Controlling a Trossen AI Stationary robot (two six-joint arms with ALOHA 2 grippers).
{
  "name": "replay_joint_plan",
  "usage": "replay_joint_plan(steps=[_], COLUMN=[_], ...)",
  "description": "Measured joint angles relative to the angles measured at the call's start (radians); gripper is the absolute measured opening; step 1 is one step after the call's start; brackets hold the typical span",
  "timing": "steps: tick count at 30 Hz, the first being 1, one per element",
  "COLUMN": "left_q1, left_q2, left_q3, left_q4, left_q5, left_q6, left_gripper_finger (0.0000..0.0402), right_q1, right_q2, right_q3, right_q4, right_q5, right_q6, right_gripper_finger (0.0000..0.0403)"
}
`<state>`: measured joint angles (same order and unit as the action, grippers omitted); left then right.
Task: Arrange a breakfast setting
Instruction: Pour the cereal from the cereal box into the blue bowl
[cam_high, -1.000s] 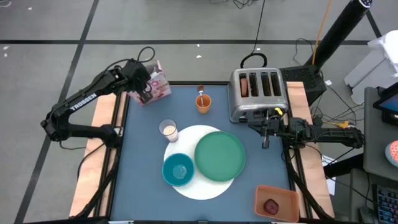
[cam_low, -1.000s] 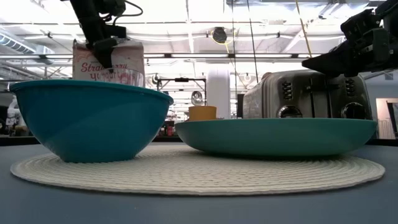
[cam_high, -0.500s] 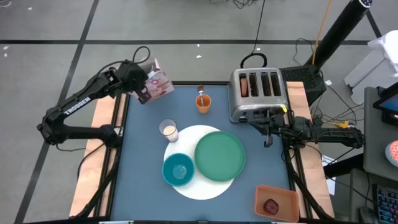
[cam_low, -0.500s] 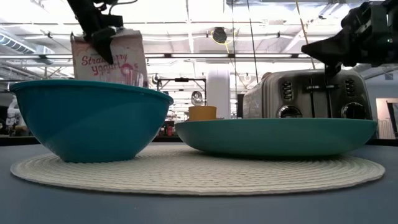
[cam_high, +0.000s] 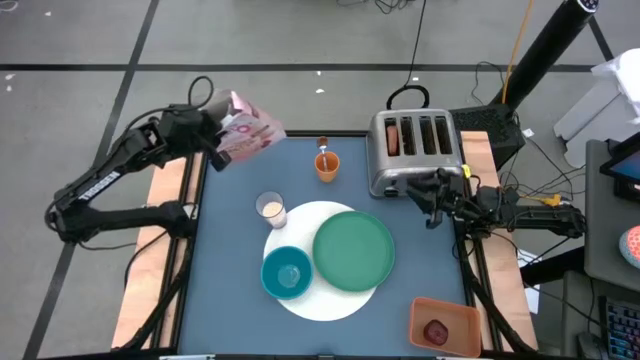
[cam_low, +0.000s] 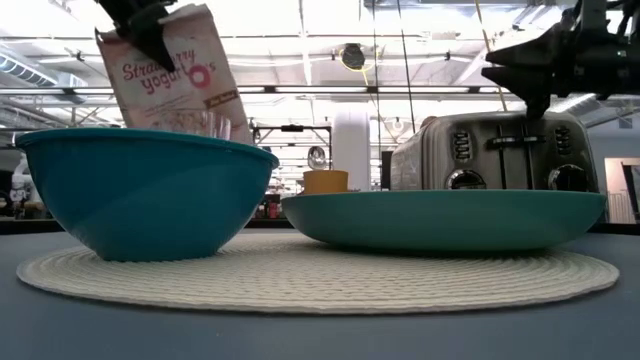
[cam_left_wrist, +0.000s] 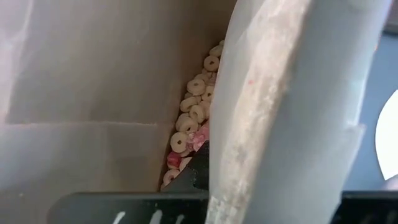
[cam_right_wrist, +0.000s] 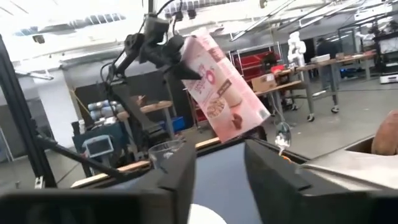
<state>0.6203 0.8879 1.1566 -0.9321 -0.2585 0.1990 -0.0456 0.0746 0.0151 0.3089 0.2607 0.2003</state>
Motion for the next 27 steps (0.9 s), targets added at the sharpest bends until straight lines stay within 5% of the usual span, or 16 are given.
replay_joint_plan(steps=[6,11,27], left_q1=[-0.023,-0.043,-0.129], left_q2=[-0.042,-0.065,-0.089], left_q3=[0.000,0.000,0.001], left_q4=[0.018,0.053,0.374], left_q5=[0.031,0.050,0.284], left_q6=[-0.019,-0.037,-0.113], left_gripper_finger=[0.0005,0.0005,0.0005], right_q1=[0.000,0.000,0.000], right_q2=[0.000,0.000,0.035], right_q3=[0.000,0.000,0.000], right_q4=[0.026,0.024,0.126], right_q5=[0.020,0.026,0.025], right_q6=[0.057,0.076,0.101], right_gripper_finger=[0.0258,0.0308,0.0320])
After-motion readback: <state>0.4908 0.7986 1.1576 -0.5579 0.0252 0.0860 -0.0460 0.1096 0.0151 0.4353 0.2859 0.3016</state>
